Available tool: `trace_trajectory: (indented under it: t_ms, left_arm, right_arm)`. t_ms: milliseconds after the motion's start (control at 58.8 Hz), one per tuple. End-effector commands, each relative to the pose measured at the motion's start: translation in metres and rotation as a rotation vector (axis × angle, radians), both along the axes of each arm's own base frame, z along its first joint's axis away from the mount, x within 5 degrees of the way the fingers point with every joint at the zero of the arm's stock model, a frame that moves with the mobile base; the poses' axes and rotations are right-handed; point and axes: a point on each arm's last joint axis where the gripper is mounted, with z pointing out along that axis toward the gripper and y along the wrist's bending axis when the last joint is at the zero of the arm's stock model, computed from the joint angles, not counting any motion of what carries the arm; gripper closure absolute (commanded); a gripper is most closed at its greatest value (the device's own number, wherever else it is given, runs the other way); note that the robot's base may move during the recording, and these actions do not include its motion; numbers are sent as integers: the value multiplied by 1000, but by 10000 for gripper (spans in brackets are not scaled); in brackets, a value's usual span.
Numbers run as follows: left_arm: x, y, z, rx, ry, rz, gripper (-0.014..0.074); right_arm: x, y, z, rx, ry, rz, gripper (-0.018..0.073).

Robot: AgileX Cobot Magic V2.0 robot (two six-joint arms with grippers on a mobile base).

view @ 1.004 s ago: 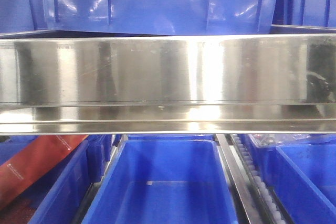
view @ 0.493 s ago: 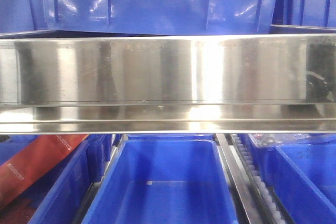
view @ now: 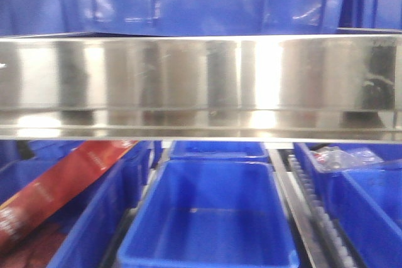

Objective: Stack silver trays without gaps
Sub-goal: 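Drive the base away from the shelf holding the tray in both grippers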

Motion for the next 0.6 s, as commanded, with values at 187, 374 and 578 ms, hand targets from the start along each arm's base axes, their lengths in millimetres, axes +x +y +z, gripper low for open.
trace_trajectory:
  t_ms: [187,374,578]
  left_arm:
    - [-6,-1,15,-54,-73,-33,605]
    - [-6,-1,15,-54,-73,-33,605]
    - [-6,-1,15,-54,-73,-33,605]
  right_arm:
    - [-4,1,12,3,-70,8,628]
    - [-4,1,12,3,-70,8,628]
    - [-4,1,12,3,-70,8,628]
